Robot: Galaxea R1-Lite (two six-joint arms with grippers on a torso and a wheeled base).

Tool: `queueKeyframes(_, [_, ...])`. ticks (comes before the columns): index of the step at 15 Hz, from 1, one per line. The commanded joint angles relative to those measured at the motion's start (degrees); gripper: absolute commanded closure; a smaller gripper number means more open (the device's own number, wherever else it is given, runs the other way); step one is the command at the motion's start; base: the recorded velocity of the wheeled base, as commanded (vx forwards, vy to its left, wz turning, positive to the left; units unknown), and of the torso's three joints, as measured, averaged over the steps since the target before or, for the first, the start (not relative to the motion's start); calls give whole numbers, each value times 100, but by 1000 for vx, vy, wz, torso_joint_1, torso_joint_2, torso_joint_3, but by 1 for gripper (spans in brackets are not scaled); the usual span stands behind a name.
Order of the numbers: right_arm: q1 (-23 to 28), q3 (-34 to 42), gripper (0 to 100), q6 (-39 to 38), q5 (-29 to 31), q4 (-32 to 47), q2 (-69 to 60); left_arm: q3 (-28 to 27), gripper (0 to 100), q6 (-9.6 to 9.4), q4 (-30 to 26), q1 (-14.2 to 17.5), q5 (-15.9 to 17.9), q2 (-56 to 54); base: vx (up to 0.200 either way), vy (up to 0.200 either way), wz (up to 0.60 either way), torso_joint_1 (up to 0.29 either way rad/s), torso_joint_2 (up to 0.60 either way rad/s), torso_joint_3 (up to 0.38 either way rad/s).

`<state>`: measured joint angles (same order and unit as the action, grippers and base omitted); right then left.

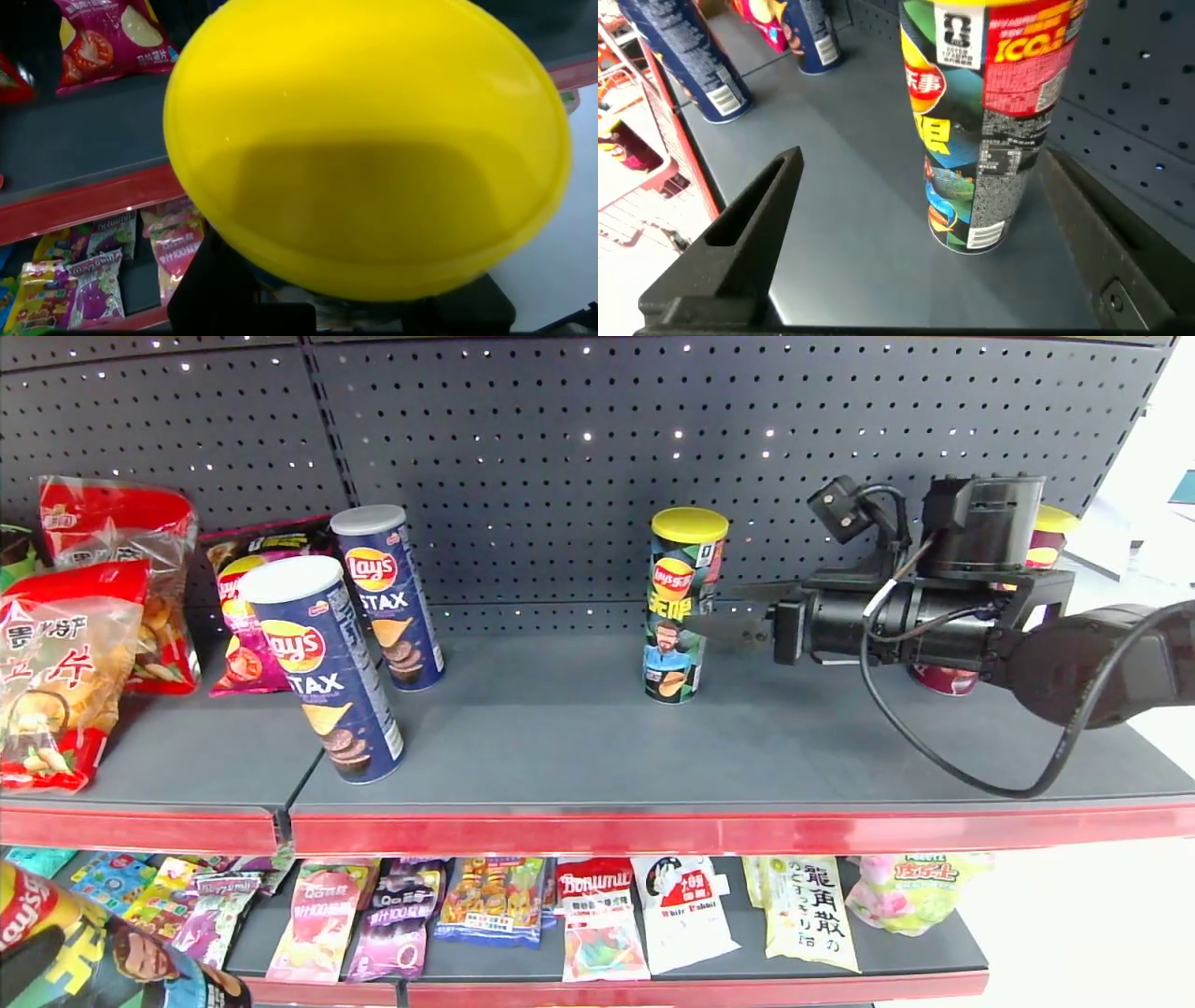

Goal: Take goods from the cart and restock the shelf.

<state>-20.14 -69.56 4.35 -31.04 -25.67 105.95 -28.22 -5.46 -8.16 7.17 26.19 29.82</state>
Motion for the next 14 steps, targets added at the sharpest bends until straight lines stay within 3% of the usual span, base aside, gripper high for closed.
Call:
queueKeyframes(1, [-8, -23, 0, 13, 19, -8, 93, 1, 100, 1, -2, 4, -8, -11, 0, 0, 0, 0, 0, 0])
queueKeyframes(14, [-69, -875, 0, 39, 89, 1, 901, 10, 100, -16, -2, 4, -52, 15, 0, 0, 0, 0, 0, 0])
